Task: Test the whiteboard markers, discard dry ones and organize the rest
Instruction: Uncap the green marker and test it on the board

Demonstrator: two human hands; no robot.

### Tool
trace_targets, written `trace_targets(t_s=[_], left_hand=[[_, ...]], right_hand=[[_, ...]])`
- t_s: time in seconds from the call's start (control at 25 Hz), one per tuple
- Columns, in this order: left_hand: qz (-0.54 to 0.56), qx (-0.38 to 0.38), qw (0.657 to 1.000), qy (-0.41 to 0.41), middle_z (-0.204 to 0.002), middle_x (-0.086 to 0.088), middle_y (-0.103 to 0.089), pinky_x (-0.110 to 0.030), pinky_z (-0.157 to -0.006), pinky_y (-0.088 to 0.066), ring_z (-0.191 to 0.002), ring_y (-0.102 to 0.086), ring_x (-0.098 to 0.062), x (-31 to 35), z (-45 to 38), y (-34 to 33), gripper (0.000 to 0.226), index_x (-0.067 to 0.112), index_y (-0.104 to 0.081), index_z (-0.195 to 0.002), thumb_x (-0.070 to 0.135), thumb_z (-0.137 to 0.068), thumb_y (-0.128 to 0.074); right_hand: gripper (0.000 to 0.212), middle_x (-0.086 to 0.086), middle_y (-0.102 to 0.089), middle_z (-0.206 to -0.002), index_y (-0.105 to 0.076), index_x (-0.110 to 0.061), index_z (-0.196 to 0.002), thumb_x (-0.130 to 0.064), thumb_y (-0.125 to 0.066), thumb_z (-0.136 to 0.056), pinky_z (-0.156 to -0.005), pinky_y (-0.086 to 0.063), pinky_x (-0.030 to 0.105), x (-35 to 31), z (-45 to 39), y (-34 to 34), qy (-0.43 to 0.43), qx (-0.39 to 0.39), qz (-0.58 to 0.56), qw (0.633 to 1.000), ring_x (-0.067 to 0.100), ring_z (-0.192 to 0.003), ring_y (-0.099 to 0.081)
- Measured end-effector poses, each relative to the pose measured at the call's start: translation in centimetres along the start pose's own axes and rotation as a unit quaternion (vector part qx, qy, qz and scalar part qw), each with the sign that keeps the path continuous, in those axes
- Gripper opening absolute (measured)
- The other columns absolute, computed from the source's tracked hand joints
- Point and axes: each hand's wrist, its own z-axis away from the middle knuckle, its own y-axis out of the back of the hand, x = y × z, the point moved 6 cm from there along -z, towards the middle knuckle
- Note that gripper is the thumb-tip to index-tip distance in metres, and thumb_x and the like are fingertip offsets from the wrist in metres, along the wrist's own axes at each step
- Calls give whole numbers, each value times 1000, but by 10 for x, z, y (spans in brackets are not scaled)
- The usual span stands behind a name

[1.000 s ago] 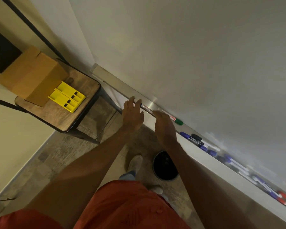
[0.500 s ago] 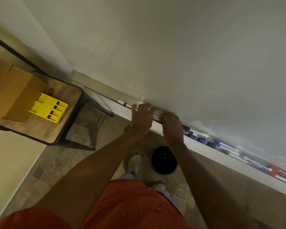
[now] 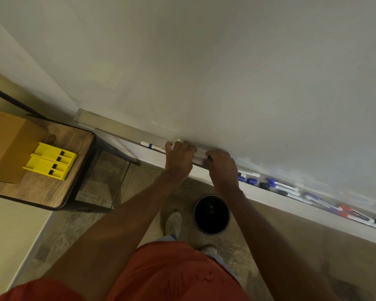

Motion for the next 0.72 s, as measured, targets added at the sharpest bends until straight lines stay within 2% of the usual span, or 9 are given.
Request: trace_targets(t_s=[0.08, 0.2, 0.32, 0.4, 0.48, 0.56, 0.72], left_hand=[[53, -10, 998, 38, -110, 1, -72, -48, -102, -33, -106, -64, -25, 8, 9, 9, 30, 27, -73, -108, 11, -83, -77], [156, -66, 982, 79, -123, 4, -69, -40, -100, -32, -115, -60, -22, 32, 22, 24, 25, 27, -69, -121, 18, -98, -63], [308, -115, 938, 110, -125, 2, -69, -30, -94, -43, -108, -64, -18, 64, 28, 44, 24, 23, -70, -121, 32, -102, -59], [401, -143, 901, 89, -122, 2, -68, -20, -88, -48, -103, -63, -13, 93, 35, 62, 25, 19, -68, -123, 31, -103, -58], [457, -167, 872, 57, -114, 6, -69, -13, -82, -48, -101, -65, -12, 123, 44, 82, 22, 21, -67, -122, 27, -102, -59], [494, -176, 850, 40, -105, 10, -70, -16, -83, -51, -98, -67, -12, 155, 51, 101, 16, 26, -67, -115, 27, -102, -60], [562, -168, 809, 38, -103, 5, -75, -40, -93, -59, -95, -73, -19, 212, 65, 128, 17, 23, -72, -112, 31, -99, -63]], right_hand=[[24, 0, -69, -119, -69, -19, -120, -13, -62, -98, -95, -47, 31, 1, 7, 21, -52, 13, -109, 993, 20, -112, -58], [29, -7, -68, -117, -64, -24, -124, -13, -67, -97, -96, -53, 24, 6, 23, 54, -142, 52, -297, 943, 9, -107, -63], [29, -5, -73, -109, -64, -19, -120, -10, -73, -93, -87, -57, 20, 14, 41, 92, -192, 105, -430, 876, 10, -98, -69], [24, -6, -75, -107, -68, -17, -119, -18, -72, -95, -86, -55, 21, 19, 55, 117, -223, 119, -498, 829, 10, -100, -70], [18, -7, -76, -103, -72, -18, -113, -27, -68, -98, -87, -53, 24, 21, 69, 141, -235, 130, -527, 807, 9, -100, -71], [18, -6, -77, -100, -73, -19, -109, -31, -62, -101, -88, -55, 26, 24, 84, 169, -221, 153, -530, 805, 12, -99, -72], [24, -11, -76, -101, -71, -19, -117, -32, -56, -104, -75, -60, 25, 33, 115, 224, -191, 193, -531, 803, 10, -95, -73]])
